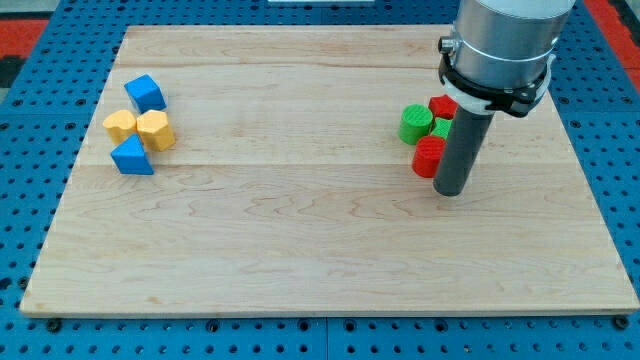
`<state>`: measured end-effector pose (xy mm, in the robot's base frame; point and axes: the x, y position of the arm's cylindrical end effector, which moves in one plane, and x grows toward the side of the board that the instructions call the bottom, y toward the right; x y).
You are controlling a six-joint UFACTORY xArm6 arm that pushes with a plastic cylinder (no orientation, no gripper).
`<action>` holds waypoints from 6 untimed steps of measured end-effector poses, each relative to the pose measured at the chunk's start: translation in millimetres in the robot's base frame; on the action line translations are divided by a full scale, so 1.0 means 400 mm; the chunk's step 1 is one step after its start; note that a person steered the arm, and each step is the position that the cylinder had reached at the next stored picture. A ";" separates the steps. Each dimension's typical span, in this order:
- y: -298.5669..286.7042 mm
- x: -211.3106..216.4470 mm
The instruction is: Point your arm to the red circle
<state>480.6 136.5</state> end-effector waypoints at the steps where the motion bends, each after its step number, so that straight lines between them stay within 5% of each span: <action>1: 0.000 -0.002; 6: 0.064 -0.022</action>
